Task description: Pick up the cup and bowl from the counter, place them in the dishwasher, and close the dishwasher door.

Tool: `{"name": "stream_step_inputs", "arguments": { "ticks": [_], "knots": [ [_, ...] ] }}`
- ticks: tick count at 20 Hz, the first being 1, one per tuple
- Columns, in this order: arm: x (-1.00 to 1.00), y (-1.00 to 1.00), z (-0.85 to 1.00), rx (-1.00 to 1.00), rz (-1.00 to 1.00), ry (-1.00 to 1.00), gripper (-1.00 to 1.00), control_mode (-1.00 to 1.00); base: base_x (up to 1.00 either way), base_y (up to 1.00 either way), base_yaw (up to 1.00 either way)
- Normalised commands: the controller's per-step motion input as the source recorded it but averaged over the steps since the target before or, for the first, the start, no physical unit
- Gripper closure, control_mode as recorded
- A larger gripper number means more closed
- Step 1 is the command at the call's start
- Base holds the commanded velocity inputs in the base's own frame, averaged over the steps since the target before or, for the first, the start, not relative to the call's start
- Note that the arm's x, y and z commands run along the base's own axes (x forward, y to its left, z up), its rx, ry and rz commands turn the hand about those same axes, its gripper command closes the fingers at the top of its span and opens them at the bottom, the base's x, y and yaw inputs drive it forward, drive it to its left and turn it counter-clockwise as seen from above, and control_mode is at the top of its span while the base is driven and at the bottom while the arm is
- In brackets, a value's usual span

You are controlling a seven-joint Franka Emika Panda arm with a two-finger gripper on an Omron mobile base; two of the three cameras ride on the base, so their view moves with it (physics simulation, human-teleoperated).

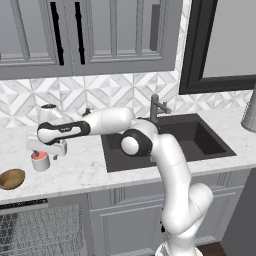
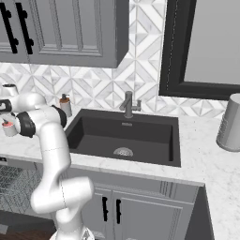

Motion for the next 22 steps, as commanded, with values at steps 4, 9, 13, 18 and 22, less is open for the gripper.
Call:
{"name": "stream_step_inputs", "arguments": {
  "ticks": [4, 9, 13, 18, 22],
  "knots": [
    [0.0, 0.0, -0.16, 0.0, 0.0, 0.0, -1.0, -1.0, 0.0, 0.0, 0.0],
    [0.0, 0.0, -0.17, 0.0, 0.0, 0.0, -1.0, -1.0, 0.0, 0.0, 0.0],
    [0.0, 0.0, -0.19, 0.0, 0.0, 0.0, -1.0, -1.0, 0.0, 0.0, 0.0],
    [0.0, 0.0, -0.14, 0.0, 0.0, 0.0, -1.0, -1.0, 0.0, 0.0, 0.0],
    [0.0, 0.0, -0.01, 0.0, 0.0, 0.0, -1.0, -1.0, 0.0, 0.0, 0.0]
  ]
}}
